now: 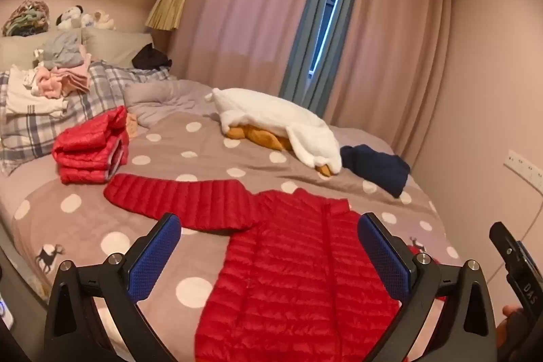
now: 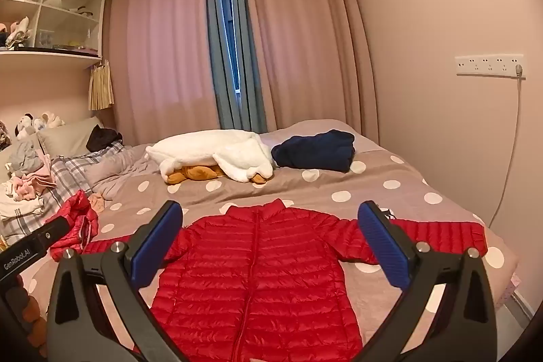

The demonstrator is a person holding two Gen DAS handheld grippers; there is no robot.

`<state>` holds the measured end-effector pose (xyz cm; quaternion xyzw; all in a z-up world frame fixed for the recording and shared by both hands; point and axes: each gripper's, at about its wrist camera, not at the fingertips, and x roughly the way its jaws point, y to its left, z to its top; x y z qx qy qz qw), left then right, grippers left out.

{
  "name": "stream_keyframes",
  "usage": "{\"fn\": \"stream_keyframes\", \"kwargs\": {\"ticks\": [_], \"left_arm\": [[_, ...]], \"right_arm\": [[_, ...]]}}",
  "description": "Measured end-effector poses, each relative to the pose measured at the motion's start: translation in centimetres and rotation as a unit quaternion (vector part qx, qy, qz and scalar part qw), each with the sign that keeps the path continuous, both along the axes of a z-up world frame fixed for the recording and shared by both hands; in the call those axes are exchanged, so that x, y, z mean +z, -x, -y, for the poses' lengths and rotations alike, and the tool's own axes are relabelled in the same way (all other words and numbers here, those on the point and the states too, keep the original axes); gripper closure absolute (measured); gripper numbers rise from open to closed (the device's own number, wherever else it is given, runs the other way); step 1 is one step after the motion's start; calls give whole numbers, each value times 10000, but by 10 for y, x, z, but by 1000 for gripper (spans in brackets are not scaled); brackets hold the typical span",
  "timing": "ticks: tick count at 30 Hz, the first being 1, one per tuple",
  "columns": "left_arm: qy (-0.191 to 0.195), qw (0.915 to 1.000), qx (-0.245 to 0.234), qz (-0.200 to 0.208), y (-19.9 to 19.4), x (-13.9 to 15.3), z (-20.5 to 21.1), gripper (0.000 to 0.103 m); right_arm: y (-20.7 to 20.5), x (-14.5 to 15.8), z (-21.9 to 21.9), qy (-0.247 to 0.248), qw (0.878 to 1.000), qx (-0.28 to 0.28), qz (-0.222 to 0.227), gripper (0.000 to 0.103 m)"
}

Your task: Fold large clothes

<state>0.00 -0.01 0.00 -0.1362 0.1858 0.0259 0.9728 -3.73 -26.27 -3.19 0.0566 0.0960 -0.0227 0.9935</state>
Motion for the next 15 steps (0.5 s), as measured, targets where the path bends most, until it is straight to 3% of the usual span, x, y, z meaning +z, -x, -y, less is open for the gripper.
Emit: {"fn": "stream_keyframes", "kwargs": {"ticks": [15], "left_arm": [[90, 9999, -45, -128, 0, -5, -5, 0]], "right_arm": [[-11, -8, -5, 76, 9998, -126, -132, 0]]}}
